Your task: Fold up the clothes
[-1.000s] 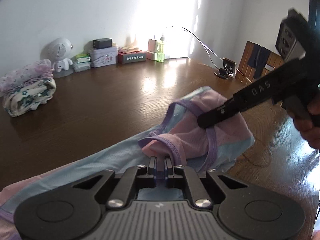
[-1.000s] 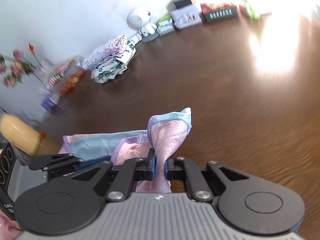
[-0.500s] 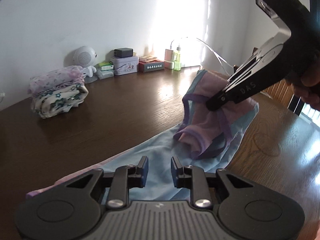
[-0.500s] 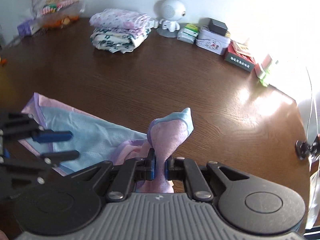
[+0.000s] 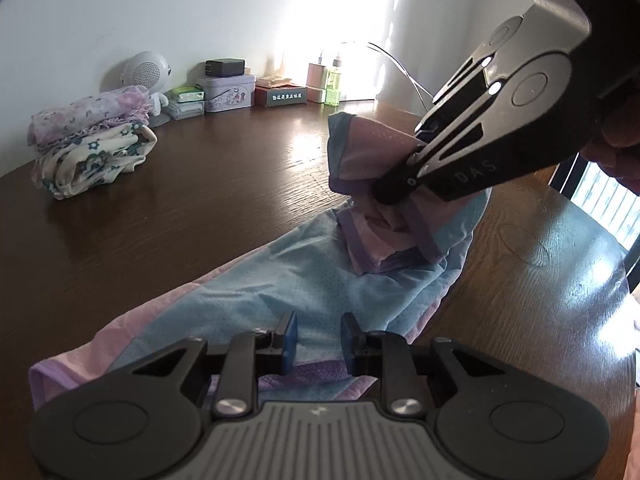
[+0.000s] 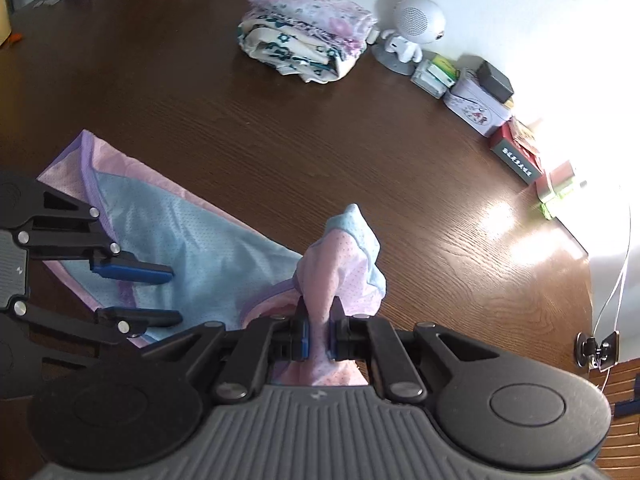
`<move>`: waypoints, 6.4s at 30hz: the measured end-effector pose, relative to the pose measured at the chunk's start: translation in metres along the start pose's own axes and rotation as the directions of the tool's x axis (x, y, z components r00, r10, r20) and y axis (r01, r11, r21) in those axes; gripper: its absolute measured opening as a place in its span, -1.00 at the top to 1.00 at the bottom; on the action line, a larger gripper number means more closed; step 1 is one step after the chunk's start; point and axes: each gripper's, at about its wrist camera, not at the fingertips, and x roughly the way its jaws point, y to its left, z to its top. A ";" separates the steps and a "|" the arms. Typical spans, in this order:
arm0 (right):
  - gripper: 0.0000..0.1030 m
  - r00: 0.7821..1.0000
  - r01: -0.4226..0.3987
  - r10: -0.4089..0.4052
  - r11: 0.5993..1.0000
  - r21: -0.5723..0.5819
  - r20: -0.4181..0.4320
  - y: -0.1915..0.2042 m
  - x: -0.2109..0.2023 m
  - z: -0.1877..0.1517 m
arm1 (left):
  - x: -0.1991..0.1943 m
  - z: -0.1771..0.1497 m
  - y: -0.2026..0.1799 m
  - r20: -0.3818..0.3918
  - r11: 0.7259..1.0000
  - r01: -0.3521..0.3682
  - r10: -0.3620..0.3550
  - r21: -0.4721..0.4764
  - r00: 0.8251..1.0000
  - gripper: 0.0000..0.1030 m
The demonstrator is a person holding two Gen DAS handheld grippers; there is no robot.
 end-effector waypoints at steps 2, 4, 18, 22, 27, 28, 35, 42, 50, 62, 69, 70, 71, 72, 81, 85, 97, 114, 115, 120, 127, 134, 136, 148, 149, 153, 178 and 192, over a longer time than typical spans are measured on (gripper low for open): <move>0.85 1.000 -0.006 0.005 0.999 0.034 0.021 -0.008 -0.007 -0.001 | -0.008 0.007 0.000 0.039 1.000 0.026 -0.026 0.001 0.999 0.59; 0.85 0.999 -0.010 0.006 0.997 0.080 0.042 -0.021 -0.013 -0.005 | -0.012 0.020 -0.009 0.071 0.998 0.043 -0.046 0.035 0.996 0.59; 0.84 0.989 -0.110 0.087 0.971 0.212 0.116 -0.060 -0.027 -0.027 | 0.075 0.057 -0.066 -0.025 0.977 0.147 -0.145 0.156 0.989 0.92; 0.84 0.989 -0.126 0.106 0.969 0.214 0.104 -0.058 -0.019 -0.028 | 0.071 0.052 -0.060 -0.011 0.977 0.166 -0.166 0.131 0.986 0.80; 0.84 0.988 -0.135 0.116 0.969 0.208 0.101 -0.052 -0.016 -0.025 | 0.032 0.044 -0.041 0.032 0.985 0.110 -0.115 0.130 0.993 0.64; 0.84 0.988 -0.134 0.115 0.969 0.208 0.101 -0.051 -0.016 -0.024 | 0.026 0.041 -0.036 0.032 0.987 0.090 -0.095 0.134 0.995 0.64; 0.84 0.989 -0.145 0.133 0.963 0.227 0.068 -0.036 0.000 -0.010 | 0.020 0.016 -0.005 -0.025 0.997 0.033 -0.031 0.074 0.999 0.66; 0.76 0.989 -0.147 0.144 0.964 0.222 0.028 -0.008 0.019 -0.003 | 0.014 0.010 0.012 -0.015 0.995 0.096 -0.096 -0.001 0.995 0.65; 0.31 0.953 -0.281 0.220 0.900 0.332 0.208 -0.017 -0.009 -0.027 | 0.013 0.010 0.025 -0.005 0.992 0.113 -0.114 -0.052 0.994 0.63; 0.29 0.909 -0.307 0.182 0.901 0.307 0.375 -0.026 -0.011 -0.094 | -0.029 0.044 0.010 0.154 0.995 0.079 -0.070 -0.054 0.986 0.63; 0.28 0.903 -0.319 0.204 0.908 0.271 0.377 -0.007 0.016 -0.094 | 0.035 0.044 -0.003 0.011 0.998 -0.004 0.005 -0.062 1.000 0.69; 0.28 0.897 -0.332 0.215 0.904 0.269 0.385 -0.009 0.016 -0.096 | 0.041 0.043 -0.001 0.000 0.997 -0.017 0.017 -0.075 1.000 0.69; 0.28 0.890 -0.348 0.228 0.899 0.266 0.395 -0.011 0.015 -0.098 | 0.045 0.042 0.002 -0.004 0.996 -0.019 0.019 -0.086 1.000 0.69; 0.28 0.883 -0.364 0.241 0.894 0.262 0.404 -0.014 0.014 -0.100 | 0.046 0.041 0.005 -0.001 0.995 -0.013 0.013 -0.095 1.000 0.69; 0.22 0.851 -0.396 0.208 0.857 0.330 0.482 -0.104 -0.001 -0.109 | 0.006 0.045 -0.028 0.060 1.000 0.007 -0.005 -0.030 0.998 0.47; 0.22 0.843 -0.439 0.280 0.852 0.287 0.459 -0.121 0.031 -0.081 | 0.011 0.040 -0.068 0.024 0.997 0.002 -0.004 0.072 1.000 0.47; 0.23 0.810 -0.538 0.478 0.836 0.107 0.339 -0.107 0.088 -0.033 | 0.032 0.026 -0.073 -0.074 0.994 -0.090 0.094 0.059 0.993 0.47; 0.32 0.720 -0.687 0.622 0.703 0.186 0.307 -0.038 0.032 -0.107 | -0.048 -0.020 -0.024 -0.157 0.977 -0.192 0.205 0.095 0.966 0.43; 0.32 0.724 -0.683 0.615 0.702 0.201 0.313 -0.033 0.028 -0.110 | -0.051 -0.022 -0.023 -0.158 0.975 -0.201 0.215 0.095 0.964 0.43; 0.31 0.745 -0.657 0.561 0.711 0.250 0.360 -0.018 0.008 -0.129 | -0.073 -0.031 -0.022 -0.114 0.970 -0.230 0.238 0.080 0.964 0.45; -0.50 0.724 -0.541 0.503 0.838 -0.063 0.473 -0.023 -0.047 -0.140 | -0.113 -0.041 -0.059 0.010 0.966 -0.171 0.173 0.193 0.985 -0.13; -0.60 0.806 -0.259 0.454 0.848 -0.462 0.381 0.027 -0.053 -0.140 | -0.097 -0.060 -0.095 -0.014 0.935 -0.203 0.217 0.292 0.976 -0.53; -0.47 0.816 -0.217 0.446 0.826 -0.520 0.368 0.035 -0.048 -0.144 | -0.092 -0.065 -0.096 -0.019 0.926 -0.234 0.251 0.294 0.968 -0.51; 0.65 0.842 -0.022 0.415 0.666 -0.746 0.345 0.071 -0.037 -0.160 | -0.077 -0.070 -0.102 -0.028 0.900 -0.256 0.284 0.352 0.958 -0.13; 0.70 0.847 -0.026 0.413 0.662 -0.749 0.335 0.072 -0.036 -0.158 | -0.076 -0.070 -0.102 -0.028 0.896 -0.261 0.290 0.360 0.957 -0.13; 0.84 0.865 -0.092 0.410 0.696 -0.712 0.290 0.071 -0.040 -0.144 | -0.069 -0.071 -0.109 -0.015 0.858 -0.293 0.330 0.423 0.944 -0.13; -0.19 0.820 -0.039 0.391 0.767 -0.640 0.418 0.046 -0.060 -0.151 | -0.054 -0.022 -0.109 -0.108 0.768 -0.132 0.253 0.627 0.961 0.74; 0.74 0.748 -0.378 0.628 0.669 -0.640 0.215 0.023 -0.047 -0.126 | -0.074 0.006 -0.103 -0.346 0.850 0.187 -0.006 0.492 0.938 0.59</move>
